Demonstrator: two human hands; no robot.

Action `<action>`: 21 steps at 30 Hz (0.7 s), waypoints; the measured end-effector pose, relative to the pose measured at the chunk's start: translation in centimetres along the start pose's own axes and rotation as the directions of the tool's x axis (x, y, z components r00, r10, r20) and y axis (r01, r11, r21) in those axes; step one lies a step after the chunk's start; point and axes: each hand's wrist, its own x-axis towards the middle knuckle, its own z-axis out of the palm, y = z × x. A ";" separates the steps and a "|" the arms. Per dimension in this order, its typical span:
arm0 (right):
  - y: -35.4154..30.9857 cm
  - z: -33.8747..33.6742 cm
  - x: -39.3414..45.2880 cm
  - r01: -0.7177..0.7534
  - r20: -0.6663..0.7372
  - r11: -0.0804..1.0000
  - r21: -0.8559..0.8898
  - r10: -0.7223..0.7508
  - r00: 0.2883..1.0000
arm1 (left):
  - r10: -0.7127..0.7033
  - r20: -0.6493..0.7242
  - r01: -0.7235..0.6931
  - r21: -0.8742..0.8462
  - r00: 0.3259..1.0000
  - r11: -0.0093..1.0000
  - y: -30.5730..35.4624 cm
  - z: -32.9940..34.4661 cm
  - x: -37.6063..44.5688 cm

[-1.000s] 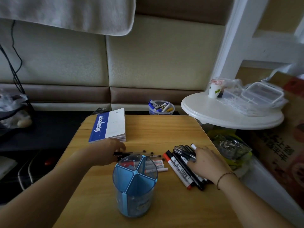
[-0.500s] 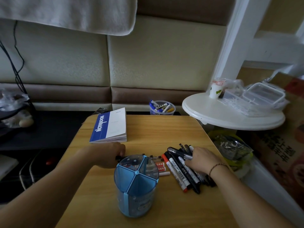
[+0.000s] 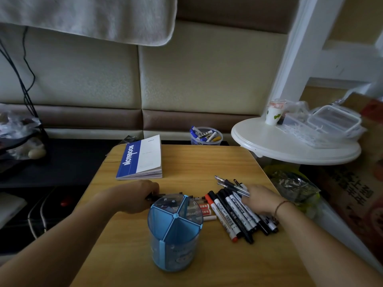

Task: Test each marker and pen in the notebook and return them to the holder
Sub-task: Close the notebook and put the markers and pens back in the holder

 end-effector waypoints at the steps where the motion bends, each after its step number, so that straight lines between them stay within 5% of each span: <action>1: 0.3 -0.2 0.0 -0.001 0.019 0.998 0.070 0.000 1.000 | -0.003 0.001 0.003 -0.008 1.000 1.000 -0.1 0.0 -0.1; 13: 3.9 -1.8 -1.3 -0.009 0.078 0.877 0.480 -0.032 0.996 | -0.067 -0.038 0.061 -0.142 0.997 0.988 -0.9 0.1 -1.0; 18: 1.1 -2.4 -2.9 0.187 -0.089 0.944 0.271 -0.169 0.982 | -0.087 -0.045 0.078 -0.183 0.995 0.980 -0.1 -1.3 -1.6; 21: -2.8 -3.7 -4.5 0.370 -0.247 0.909 0.192 -0.320 0.915 | -0.036 -0.057 0.025 -0.197 0.998 0.980 1.7 -3.1 -1.9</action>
